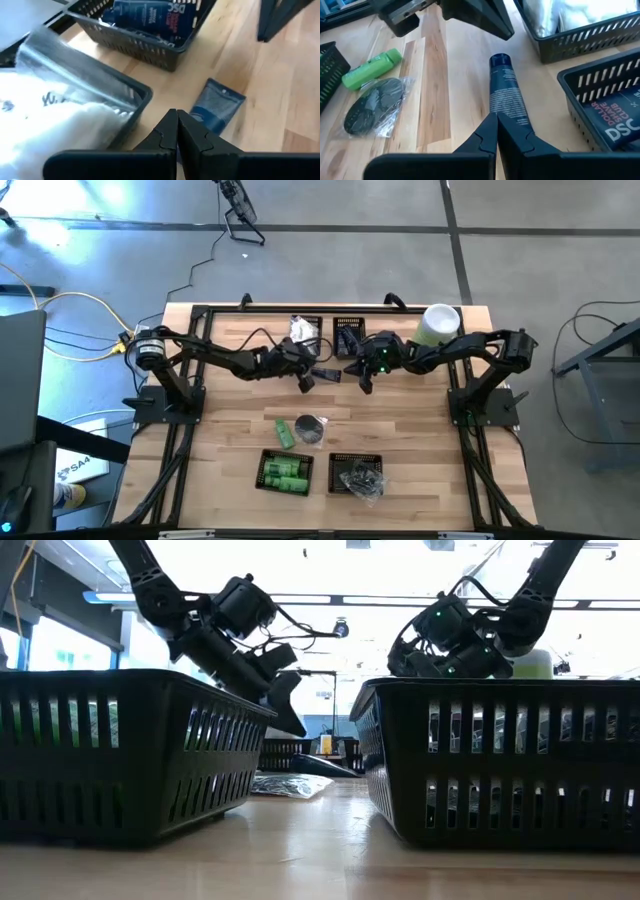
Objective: Pick & Place Travel size toiletries
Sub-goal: Put the blue shave cream into the top right black bin
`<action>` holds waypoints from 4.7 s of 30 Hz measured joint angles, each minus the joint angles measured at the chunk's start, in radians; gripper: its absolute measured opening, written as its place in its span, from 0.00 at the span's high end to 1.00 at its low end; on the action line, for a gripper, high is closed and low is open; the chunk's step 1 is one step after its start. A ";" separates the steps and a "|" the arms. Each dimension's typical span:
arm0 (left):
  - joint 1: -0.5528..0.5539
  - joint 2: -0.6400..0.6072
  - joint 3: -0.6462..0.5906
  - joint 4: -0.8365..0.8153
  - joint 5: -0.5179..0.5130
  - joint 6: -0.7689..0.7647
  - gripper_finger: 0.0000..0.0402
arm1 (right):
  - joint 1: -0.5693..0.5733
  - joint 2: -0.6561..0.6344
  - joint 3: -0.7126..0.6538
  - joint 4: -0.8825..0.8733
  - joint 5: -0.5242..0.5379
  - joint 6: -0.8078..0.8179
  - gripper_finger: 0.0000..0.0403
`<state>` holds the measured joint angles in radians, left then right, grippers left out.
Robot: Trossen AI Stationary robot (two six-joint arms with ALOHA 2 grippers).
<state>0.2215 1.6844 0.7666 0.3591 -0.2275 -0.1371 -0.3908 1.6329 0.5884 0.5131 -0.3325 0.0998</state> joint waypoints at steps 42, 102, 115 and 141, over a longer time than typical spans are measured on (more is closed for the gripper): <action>-0.071 0.065 0.000 -0.010 -0.186 -0.050 1.00 | 0.000 0.000 0.000 0.023 -0.008 -0.026 0.99; -0.104 0.065 0.001 0.034 -0.103 -0.129 1.00 | 0.067 0.000 0.024 0.040 -0.060 -0.122 0.99; -0.104 0.065 0.001 0.035 -0.104 -0.068 1.00 | -0.025 -0.185 0.024 -0.023 -0.140 -0.131 0.99; -0.104 -0.016 0.072 0.010 0.013 -0.160 0.50 | -0.163 -0.529 0.024 -0.195 -0.036 -0.331 0.99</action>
<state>0.1173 1.6688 0.8389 0.3689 -0.2142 -0.2974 -0.5533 1.1034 0.6125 0.3186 -0.3683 -0.2314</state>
